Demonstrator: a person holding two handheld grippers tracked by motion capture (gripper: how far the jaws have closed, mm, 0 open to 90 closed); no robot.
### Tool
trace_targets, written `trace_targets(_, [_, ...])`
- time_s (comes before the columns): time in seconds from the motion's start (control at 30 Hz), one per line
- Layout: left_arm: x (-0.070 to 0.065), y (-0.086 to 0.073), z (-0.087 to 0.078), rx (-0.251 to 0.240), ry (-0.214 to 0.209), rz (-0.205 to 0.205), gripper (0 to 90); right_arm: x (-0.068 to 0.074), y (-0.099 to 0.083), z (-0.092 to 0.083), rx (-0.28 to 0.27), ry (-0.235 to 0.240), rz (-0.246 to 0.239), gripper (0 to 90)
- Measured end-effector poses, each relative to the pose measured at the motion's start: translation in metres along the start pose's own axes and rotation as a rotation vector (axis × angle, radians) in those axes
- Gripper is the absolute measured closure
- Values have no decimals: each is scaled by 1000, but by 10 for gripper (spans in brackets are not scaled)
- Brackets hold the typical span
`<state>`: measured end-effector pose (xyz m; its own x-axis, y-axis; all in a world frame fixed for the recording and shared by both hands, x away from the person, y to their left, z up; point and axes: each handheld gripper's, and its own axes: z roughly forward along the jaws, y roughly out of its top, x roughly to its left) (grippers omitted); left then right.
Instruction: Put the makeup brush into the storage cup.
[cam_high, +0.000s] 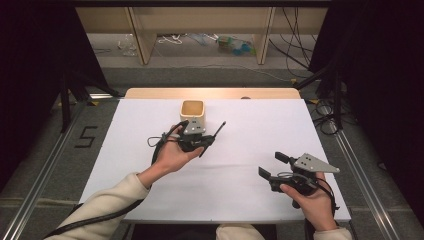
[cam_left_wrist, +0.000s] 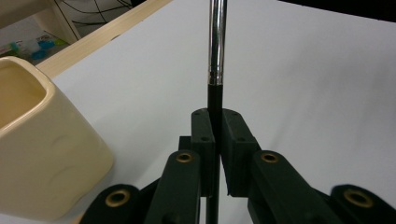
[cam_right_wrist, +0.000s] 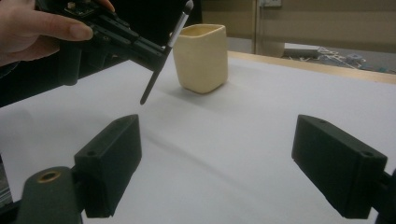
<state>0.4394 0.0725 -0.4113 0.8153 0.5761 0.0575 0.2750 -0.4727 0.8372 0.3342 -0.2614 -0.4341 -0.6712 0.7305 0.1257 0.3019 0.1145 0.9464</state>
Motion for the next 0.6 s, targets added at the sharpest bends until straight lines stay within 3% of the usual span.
trace_targets(0.03, [-1,0,-1,6,1,-16,843,0,0,0,1,0,0,170])
trace_targets(0.1, [0,0,-1,-3,8,-8,843,0,0,0,-2,7,3,171])
trace_targets(0.3, [-1,-2,0,-62,26,-32,843,0,0,0,-2,7,2,170])
trace_targets(0.6, [1,-3,-1,-80,36,-39,843,0,0,0,-7,12,2,170])
